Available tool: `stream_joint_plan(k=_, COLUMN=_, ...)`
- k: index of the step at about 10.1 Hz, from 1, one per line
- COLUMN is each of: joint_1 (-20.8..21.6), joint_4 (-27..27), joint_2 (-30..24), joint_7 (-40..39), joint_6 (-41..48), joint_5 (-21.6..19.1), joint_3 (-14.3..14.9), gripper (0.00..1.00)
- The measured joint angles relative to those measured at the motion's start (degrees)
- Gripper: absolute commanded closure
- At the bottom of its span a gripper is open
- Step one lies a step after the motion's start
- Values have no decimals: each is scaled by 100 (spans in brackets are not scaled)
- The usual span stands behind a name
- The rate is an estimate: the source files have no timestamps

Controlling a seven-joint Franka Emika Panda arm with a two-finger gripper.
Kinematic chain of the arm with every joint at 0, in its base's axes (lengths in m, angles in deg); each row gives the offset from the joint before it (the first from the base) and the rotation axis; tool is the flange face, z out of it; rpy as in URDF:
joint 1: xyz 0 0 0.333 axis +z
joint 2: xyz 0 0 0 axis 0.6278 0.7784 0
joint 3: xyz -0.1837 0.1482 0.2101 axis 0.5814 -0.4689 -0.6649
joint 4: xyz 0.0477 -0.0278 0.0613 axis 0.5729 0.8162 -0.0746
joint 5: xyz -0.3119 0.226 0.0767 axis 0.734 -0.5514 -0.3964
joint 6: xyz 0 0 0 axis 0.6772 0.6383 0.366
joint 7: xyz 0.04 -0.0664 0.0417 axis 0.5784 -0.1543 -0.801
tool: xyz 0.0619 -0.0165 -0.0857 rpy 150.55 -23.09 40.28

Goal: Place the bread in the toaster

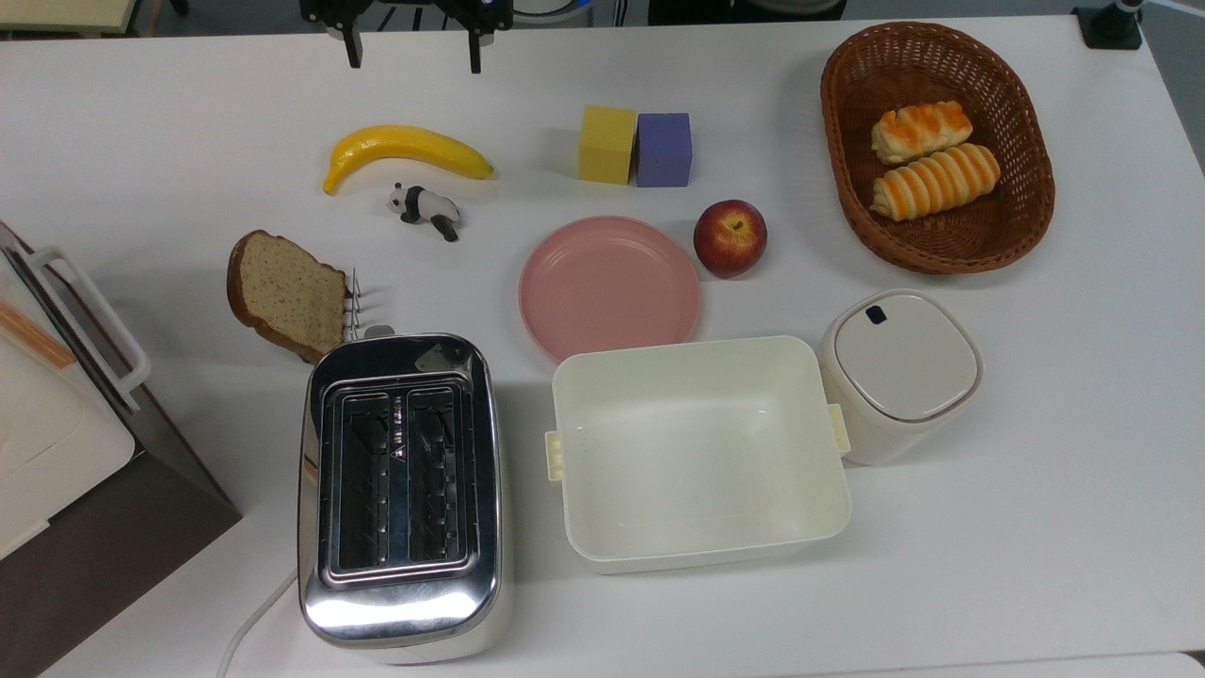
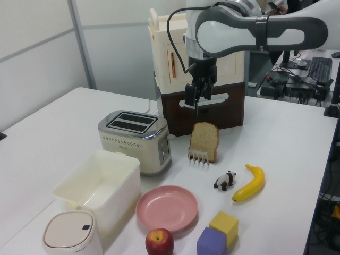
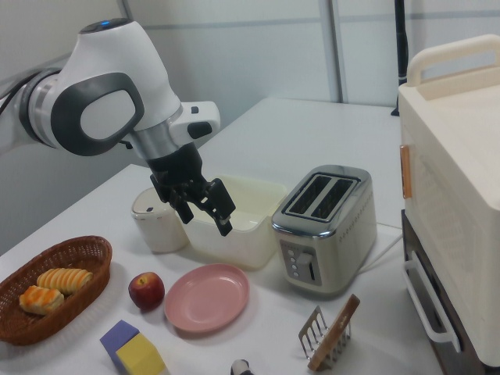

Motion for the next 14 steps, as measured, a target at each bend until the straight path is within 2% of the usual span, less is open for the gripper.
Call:
stream_joint_plan(k=9, joint_1=-28, joint_4=-8, joint_2=26, joint_7=-147, joint_6=-22, joint_5=0, joint_3=208, gripper=0)
stream_joint_plan(k=10, joint_1=-111, joint_4=-3, joint_2=121, joint_7=-130, joint_6=-88, joint_5=0, joint_3=232, gripper=0)
stream_joint_plan(k=14, joint_1=-471, joint_4=8, joint_2=1050, joint_7=6, joint_6=-1575, joint_5=2, joint_3=300, gripper=0)
